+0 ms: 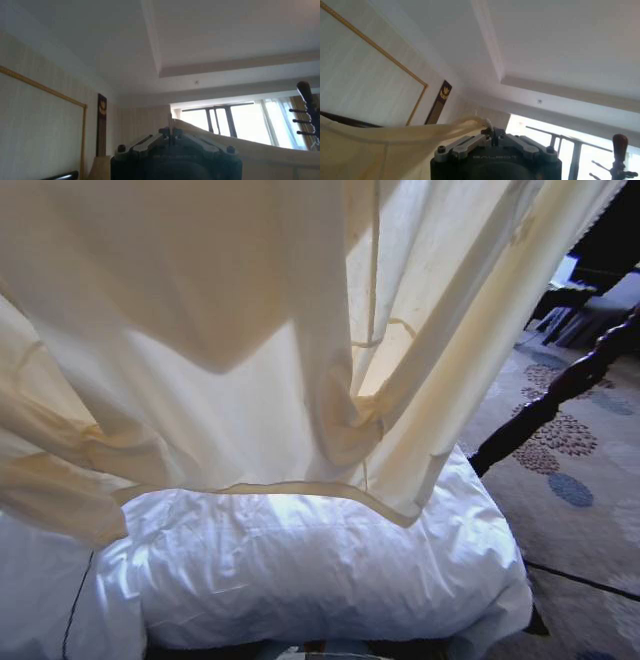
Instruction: Pick up the clothes from the bed and hang them on the clothes hanger.
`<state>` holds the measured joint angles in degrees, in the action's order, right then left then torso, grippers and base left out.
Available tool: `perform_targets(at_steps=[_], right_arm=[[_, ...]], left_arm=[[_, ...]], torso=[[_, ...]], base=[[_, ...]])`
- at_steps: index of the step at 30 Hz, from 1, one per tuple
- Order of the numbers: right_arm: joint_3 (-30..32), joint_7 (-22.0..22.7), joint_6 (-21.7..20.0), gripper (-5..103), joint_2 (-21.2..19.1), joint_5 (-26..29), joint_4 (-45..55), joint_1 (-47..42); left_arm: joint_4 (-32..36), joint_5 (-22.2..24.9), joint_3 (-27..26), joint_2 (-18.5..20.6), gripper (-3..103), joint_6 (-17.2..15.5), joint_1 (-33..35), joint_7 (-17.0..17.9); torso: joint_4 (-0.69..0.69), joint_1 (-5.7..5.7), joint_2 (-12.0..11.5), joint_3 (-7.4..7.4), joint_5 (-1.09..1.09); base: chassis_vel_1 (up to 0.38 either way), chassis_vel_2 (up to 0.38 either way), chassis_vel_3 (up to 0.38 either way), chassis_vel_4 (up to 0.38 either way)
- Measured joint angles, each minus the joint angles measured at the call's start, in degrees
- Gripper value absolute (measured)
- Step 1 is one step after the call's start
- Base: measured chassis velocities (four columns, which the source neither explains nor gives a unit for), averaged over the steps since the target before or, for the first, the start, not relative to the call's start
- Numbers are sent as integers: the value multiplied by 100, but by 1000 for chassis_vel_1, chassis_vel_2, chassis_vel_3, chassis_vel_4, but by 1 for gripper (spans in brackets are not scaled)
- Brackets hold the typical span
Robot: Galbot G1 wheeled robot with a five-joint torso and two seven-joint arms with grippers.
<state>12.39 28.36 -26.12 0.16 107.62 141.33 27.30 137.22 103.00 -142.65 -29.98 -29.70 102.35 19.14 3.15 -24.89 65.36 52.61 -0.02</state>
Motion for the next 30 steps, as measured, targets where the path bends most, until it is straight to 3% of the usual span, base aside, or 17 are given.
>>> perform_targets(at_steps=[4, 8, 10, 11, 12, 15, 16, 19, 20, 23, 24, 27, 28, 30], right_arm=[[40, 92, -30, 0, -129, 19, 74, -139], [226, 193, -60, 0, -48, -70, 130, -463], [863, 317, -85, 0, 413, -988, 170, -1726], [847, 322, -145, 0, 697, -1372, 131, -2257], [847, 322, -145, 0, 697, -1372, 131, -2257], [467, 306, -247, 0, 1232, -2018, -61, -2807], [467, 306, -247, 0, 1232, -2018, -61, -2807], [-1, 256, -285, 0, 1604, -2410, -259, -2916], [-1, 256, -285, 0, 1604, -2410, -259, -2916], [-511, 137, -286, 0, 1974, -2851, -590, -2935], [-511, 137, -286, 0, 1974, -2851, -590, -2935], [-947, 51, -255, 0, 2366, -3327, -988, -2942], [-947, 51, -255, 0, 2366, -3327, -988, -2942], [-1237, -2, -218, 0, 2715, -3668, -1348, -2910]], left_arm=[[19, -202, 439, 74, 1, 16, -178, -16], [19, -403, 781, 73, 1, 59, -283, -25], [-45, -1139, 1737, -3, 1, 217, -493, -47], [-111, -1508, 2186, -66, 1, 295, -567, -71], [-111, -1508, 2186, -66, 1, 295, -567, -71], [-307, -2171, 3176, -121, 1, 400, -952, -103], [-307, -2171, 3176, -121, 1, 400, -952, -103], [-500, -2597, 4161, -86, 1, 405, -1565, -87], [-500, -2597, 4161, -86, 1, 405, -1565, -87], [-716, -2995, 5134, -32, 1, 404, -2198, -52], [-716, -2995, 5134, -32, 1, 404, -2198, -52], [-924, -3327, 6119, 6, 1, 400, -2764, 13], [-924, -3327, 6119, 6, 1, 400, -2764, 13], [-1069, -3523, 6622, 39, 1, 403, -3005, 45]], torso=[[4, 0, 0, 0, -1], [-5, -2, -1, 2, 2], [-2, -2, 0, 1, -4], [-4, -1, -1, 2, -4], [-4, -1, -1, 2, -4], [-6, -3, -2, 3, 1], [-6, -3, -2, 3, 1], [-3, -3, -2, 3, -2], [-3, -3, -2, 3, -2], [-4, -2, -2, 2, 0], [-4, -2, -2, 2, 0], [-3, -3, -2, 3, -1], [-3, -3, -2, 3, -1], [0, -3, -2, 3, -3]], base=[[0, 0, 0, 0], [0, 0, 0, 0], [0, 0, 0, 0], [0, 0, 0, 0], [0, 0, 0, 0], [0, 0, 0, 0], [0, 0, 0, 0], [0, 0, 0, 0], [0, 0, 0, 0], [0, 0, 0, 0], [0, 0, 0, 0], [0, 0, 0, 0], [0, 0, 0, 0], [0, 0, 0, 0]])
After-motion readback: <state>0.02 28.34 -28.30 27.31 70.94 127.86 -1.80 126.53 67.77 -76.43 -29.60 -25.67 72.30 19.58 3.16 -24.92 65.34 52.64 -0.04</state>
